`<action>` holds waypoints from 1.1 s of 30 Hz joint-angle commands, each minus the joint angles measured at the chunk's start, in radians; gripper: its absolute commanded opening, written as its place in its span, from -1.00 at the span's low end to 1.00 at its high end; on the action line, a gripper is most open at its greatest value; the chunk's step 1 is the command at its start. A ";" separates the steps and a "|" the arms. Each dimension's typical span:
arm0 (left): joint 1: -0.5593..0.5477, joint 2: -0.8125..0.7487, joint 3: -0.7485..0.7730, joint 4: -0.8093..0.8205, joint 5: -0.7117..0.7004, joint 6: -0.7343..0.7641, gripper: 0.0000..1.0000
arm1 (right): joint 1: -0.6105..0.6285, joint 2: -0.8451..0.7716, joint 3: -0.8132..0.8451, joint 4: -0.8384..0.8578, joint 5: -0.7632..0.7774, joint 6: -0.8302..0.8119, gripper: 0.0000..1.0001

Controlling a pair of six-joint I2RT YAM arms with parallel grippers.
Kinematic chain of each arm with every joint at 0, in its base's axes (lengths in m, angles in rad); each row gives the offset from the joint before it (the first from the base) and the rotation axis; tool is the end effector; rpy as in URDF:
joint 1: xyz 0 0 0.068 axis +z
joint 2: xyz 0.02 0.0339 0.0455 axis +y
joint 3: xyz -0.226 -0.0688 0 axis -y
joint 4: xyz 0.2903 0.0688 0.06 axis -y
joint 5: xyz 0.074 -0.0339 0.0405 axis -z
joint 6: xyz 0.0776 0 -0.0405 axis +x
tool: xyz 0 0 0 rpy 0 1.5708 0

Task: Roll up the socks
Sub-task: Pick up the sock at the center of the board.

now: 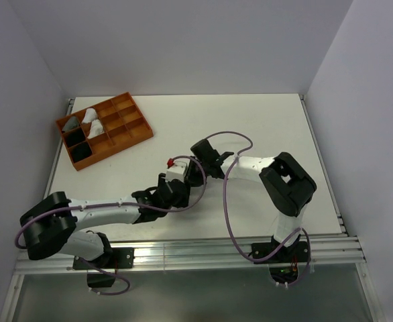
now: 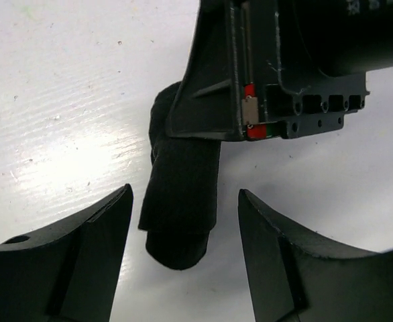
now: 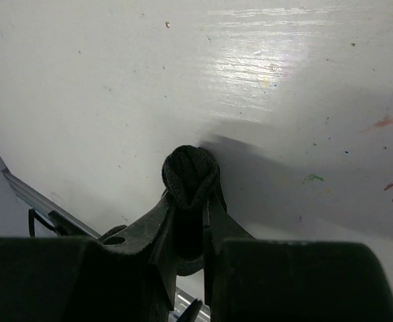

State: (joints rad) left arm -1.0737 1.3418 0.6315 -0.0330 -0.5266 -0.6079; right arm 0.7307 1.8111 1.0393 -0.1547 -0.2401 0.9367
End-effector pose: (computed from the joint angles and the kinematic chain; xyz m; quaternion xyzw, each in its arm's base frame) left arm 0.1925 -0.2730 0.0943 0.1022 0.8843 -0.1303 0.4364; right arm 0.2955 0.2896 0.0541 0.0591 0.9406 0.3091 0.1272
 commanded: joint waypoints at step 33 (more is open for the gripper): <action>-0.098 0.370 0.195 -0.189 -0.244 -0.135 -0.99 | -0.031 -0.039 -0.021 0.085 -0.114 0.017 -0.07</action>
State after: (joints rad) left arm -1.1881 1.7447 0.8619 -0.1837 -0.8436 -0.7204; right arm 0.7094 1.8214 1.0409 -0.1551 -0.2916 0.9485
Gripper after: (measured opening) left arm 0.272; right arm 0.417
